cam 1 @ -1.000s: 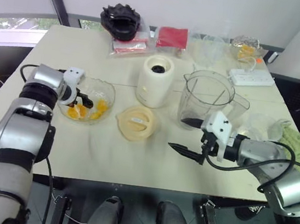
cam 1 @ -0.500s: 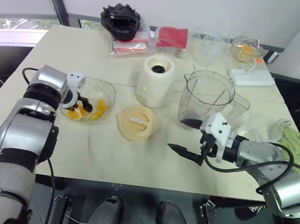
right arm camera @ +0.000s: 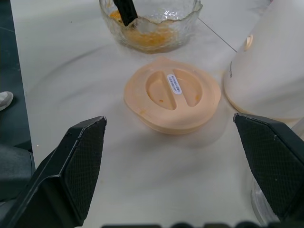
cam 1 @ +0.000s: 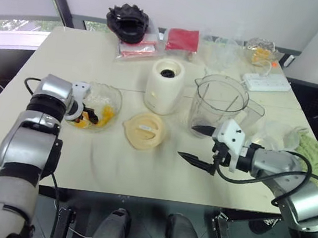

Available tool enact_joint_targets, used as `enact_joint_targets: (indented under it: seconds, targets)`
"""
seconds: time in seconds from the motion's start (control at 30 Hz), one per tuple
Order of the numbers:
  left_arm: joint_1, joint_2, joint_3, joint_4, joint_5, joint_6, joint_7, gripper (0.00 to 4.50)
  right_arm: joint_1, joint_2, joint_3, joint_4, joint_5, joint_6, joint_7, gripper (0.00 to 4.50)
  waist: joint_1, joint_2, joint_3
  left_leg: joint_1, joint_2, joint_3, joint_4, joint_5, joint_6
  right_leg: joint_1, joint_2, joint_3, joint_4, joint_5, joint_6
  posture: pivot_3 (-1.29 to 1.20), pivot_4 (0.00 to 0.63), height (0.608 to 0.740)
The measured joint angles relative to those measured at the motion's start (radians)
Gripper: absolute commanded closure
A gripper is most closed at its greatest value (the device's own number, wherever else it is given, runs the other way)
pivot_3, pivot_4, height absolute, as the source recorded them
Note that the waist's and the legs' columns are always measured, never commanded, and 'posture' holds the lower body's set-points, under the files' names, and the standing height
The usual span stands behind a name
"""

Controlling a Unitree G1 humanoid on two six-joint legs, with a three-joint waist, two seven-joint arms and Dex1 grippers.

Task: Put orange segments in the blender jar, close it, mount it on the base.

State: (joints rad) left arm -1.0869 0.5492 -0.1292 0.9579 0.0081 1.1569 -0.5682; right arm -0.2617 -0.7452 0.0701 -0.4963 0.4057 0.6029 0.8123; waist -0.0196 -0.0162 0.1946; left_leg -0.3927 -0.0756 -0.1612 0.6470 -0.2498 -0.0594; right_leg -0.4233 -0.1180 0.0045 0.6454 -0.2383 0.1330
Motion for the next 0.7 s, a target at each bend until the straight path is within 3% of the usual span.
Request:
enact_joint_targets:
  seconds: [0.2,0.3,0.5,0.53,0.7]
  targets:
    - [0.022,-0.010,0.006,-0.041,-0.012,0.030,0.009,0.06,0.000,0.000,0.000,0.000,-0.002,0.000,0.000,0.00,0.000,0.000,0.000,0.000,0.000,0.000,0.000,0.000,0.000,0.000,0.000,0.000,0.000,0.000,0.000,0.00,0.150,0.740]
    - [0.033,-0.010,0.006,-0.056,-0.018,0.031,0.014,0.80,0.000,0.000,0.000,0.000,-0.002,0.000,0.000,0.00,0.000,0.000,0.000,0.000,0.000,0.000,0.000,0.000,0.000,0.000,0.000,0.000,0.000,0.000,0.000,0.00,0.150,0.740]
    - [0.035,-0.009,0.008,-0.063,-0.025,0.026,0.026,3.87,0.000,0.000,0.000,0.001,-0.009,0.000,0.000,0.00,0.002,0.000,0.000,0.000,0.000,0.000,0.000,0.000,0.000,0.000,0.000,0.000,0.000,0.000,0.000,0.00,0.150,0.740]
    - [0.036,-0.006,0.008,-0.067,-0.025,0.019,0.029,4.11,0.000,0.000,0.000,0.001,-0.009,0.000,0.000,0.00,0.002,0.000,0.000,0.000,0.000,0.000,0.000,0.000,0.000,0.000,0.000,0.000,0.001,0.000,0.000,0.00,0.150,0.740]
    - [0.043,-0.003,0.007,-0.071,-0.029,0.001,0.028,4.11,0.000,0.000,0.000,0.002,-0.009,0.000,0.001,0.00,0.000,0.000,0.000,0.000,0.000,0.000,0.000,0.000,0.000,0.000,0.000,0.000,0.001,0.000,0.000,0.00,0.150,0.740]
